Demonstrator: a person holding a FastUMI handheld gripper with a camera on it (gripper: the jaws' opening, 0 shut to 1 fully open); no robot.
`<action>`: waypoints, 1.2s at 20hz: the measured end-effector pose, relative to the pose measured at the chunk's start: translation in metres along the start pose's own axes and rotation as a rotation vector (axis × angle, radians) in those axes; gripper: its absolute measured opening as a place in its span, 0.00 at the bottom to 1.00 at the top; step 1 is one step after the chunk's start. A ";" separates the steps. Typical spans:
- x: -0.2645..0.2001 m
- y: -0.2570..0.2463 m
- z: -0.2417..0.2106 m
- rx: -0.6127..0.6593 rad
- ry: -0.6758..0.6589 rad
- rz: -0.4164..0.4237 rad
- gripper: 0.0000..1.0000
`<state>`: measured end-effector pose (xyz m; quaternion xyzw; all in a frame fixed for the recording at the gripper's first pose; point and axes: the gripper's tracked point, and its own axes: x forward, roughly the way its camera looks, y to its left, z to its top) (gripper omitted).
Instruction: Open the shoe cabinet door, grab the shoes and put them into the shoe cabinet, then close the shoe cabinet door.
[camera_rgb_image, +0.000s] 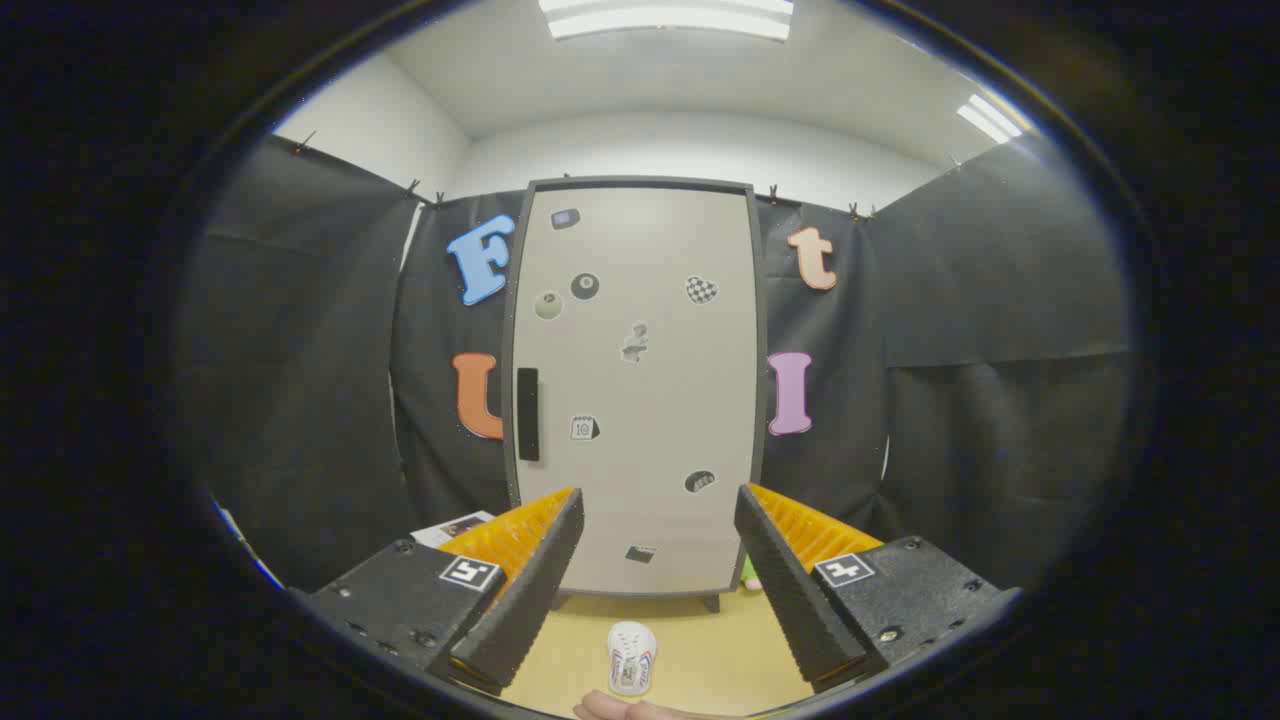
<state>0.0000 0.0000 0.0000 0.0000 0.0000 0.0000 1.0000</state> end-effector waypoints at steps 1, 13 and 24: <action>0.000 0.000 0.000 0.002 0.000 -0.001 0.99; 0.007 -0.007 -0.005 0.013 0.013 -0.013 0.99; 0.033 0.007 0.002 -0.015 0.017 0.004 0.99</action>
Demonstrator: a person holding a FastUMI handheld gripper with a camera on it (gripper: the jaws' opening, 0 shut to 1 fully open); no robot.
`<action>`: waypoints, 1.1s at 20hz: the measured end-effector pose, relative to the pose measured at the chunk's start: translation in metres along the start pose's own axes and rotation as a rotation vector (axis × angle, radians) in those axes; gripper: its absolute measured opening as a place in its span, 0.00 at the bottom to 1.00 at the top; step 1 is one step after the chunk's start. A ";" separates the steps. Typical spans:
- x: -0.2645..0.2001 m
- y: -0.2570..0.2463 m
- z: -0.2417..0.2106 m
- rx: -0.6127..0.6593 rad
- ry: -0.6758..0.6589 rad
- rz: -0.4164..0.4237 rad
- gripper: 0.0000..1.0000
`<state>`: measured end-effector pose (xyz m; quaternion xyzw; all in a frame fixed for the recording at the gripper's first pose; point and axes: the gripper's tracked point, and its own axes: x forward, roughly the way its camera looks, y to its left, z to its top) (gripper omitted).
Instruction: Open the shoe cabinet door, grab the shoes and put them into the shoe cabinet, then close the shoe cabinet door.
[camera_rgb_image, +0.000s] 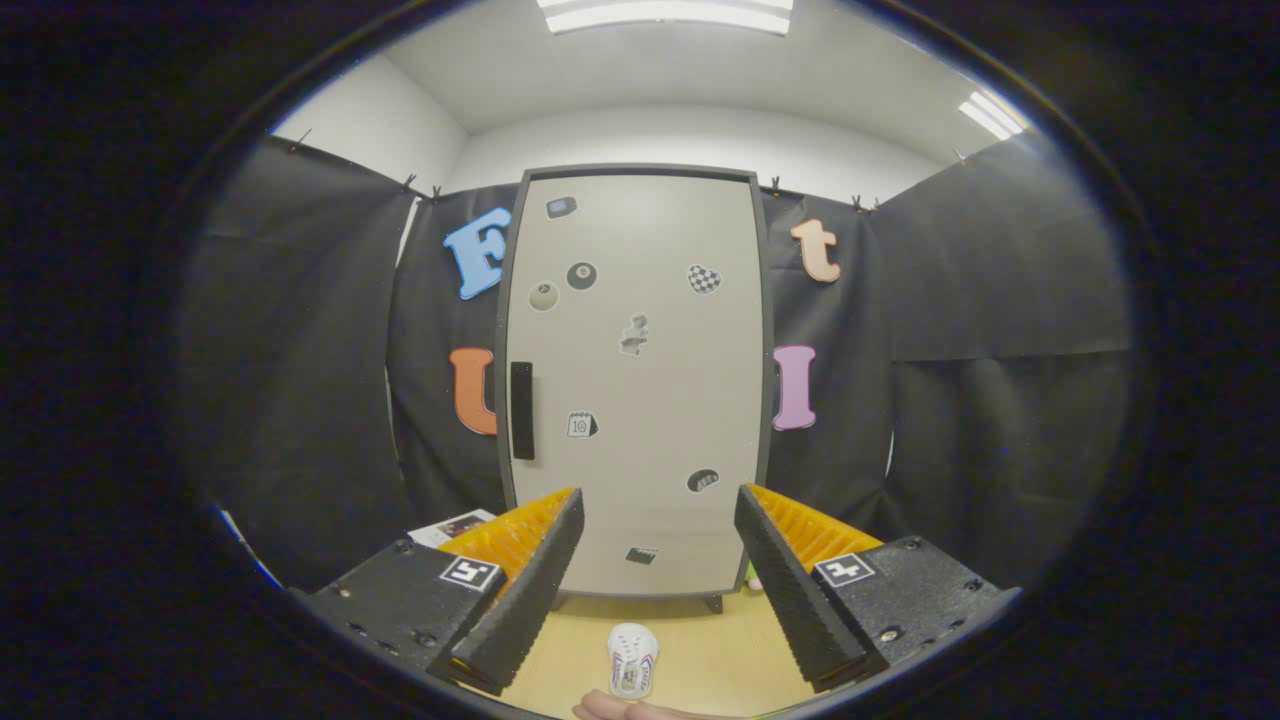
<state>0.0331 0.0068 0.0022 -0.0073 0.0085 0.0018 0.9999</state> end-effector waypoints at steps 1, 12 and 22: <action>0.007 0.006 0.004 -0.002 -0.004 0.012 0.99; 0.109 0.077 0.046 -0.042 -0.043 0.091 0.99; 0.198 0.163 0.032 -0.067 0.004 0.150 0.97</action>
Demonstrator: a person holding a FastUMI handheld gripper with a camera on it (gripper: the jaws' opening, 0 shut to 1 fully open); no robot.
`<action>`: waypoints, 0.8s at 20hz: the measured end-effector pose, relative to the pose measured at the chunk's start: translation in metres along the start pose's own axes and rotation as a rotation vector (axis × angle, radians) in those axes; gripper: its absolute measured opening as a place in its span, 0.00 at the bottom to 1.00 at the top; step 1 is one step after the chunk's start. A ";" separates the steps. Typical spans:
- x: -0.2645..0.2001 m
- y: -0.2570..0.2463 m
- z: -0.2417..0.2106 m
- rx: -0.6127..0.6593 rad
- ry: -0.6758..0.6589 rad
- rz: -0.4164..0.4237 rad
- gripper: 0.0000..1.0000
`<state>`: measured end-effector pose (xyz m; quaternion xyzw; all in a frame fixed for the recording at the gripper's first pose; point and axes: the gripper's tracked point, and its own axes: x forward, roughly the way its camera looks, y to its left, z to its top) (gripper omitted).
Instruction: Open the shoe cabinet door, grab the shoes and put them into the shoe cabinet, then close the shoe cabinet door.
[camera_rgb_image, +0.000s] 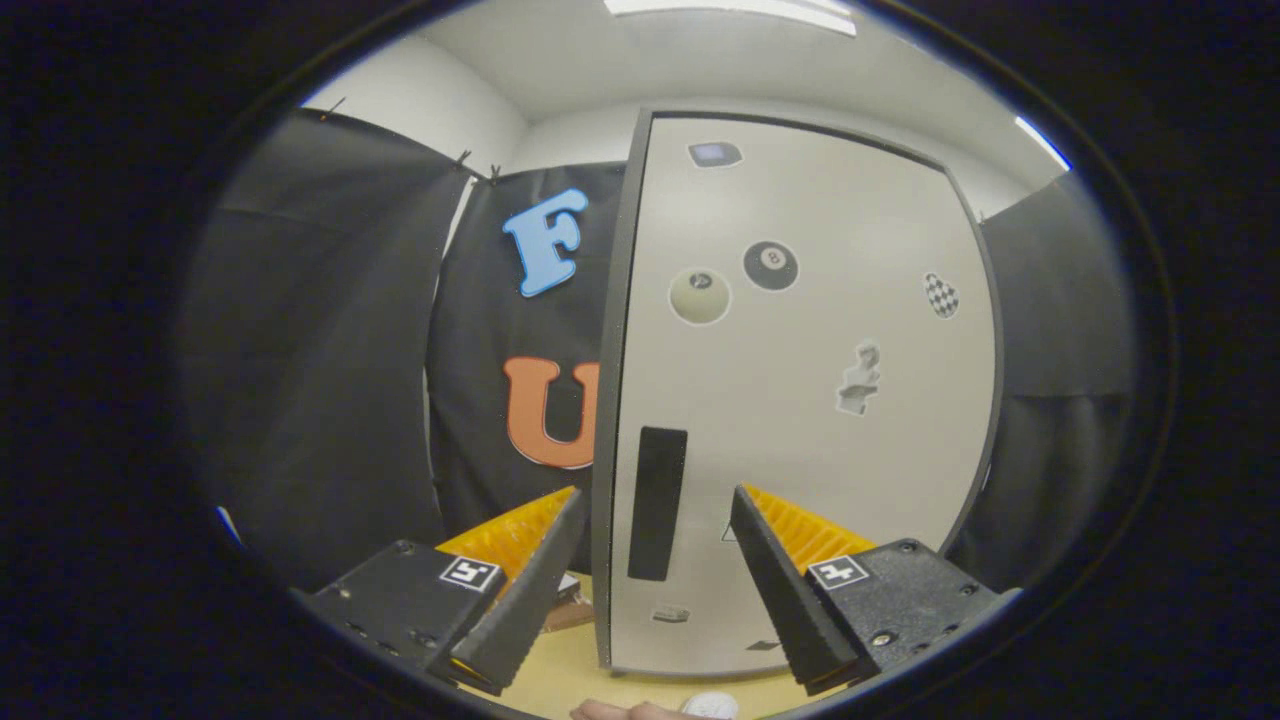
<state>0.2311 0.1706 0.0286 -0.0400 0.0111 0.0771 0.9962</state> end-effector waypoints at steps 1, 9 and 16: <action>0.011 -0.002 -0.003 0.002 0.014 -0.023 0.97; 0.051 0.001 -0.016 0.162 0.062 0.015 0.54; 0.047 -0.002 -0.017 0.116 0.072 -0.022 0.33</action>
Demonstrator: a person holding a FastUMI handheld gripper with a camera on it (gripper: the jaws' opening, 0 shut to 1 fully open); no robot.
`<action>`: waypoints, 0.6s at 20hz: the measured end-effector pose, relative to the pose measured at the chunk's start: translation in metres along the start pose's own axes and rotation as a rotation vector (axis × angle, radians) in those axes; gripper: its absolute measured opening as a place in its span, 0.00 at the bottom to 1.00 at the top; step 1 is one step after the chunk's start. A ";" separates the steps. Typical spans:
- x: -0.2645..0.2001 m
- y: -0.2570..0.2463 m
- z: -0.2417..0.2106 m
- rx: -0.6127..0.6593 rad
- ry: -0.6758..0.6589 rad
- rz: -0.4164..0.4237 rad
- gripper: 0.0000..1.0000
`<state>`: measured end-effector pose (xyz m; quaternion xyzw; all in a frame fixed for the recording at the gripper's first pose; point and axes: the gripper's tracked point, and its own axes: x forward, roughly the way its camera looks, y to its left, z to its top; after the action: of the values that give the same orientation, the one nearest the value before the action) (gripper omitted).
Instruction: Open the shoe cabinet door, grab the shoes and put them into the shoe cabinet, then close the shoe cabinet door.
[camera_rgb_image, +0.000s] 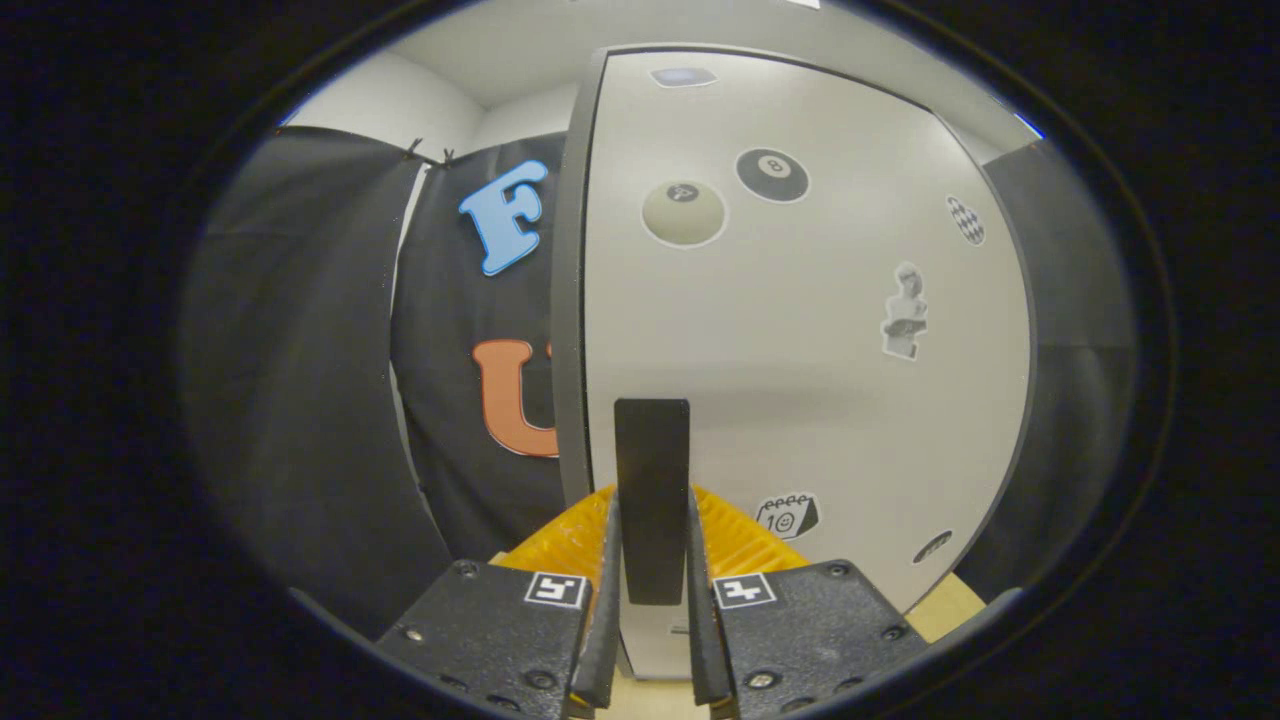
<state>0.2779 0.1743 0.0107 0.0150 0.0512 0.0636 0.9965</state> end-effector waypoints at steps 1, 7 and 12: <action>-0.002 0.000 0.000 0.000 0.011 0.010 0.33; -0.033 0.000 0.001 -0.010 0.032 0.056 0.32; -0.060 -0.004 0.001 0.007 0.053 0.150 0.30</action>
<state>0.2194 0.1631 0.0177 0.0203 0.0767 0.1384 0.9872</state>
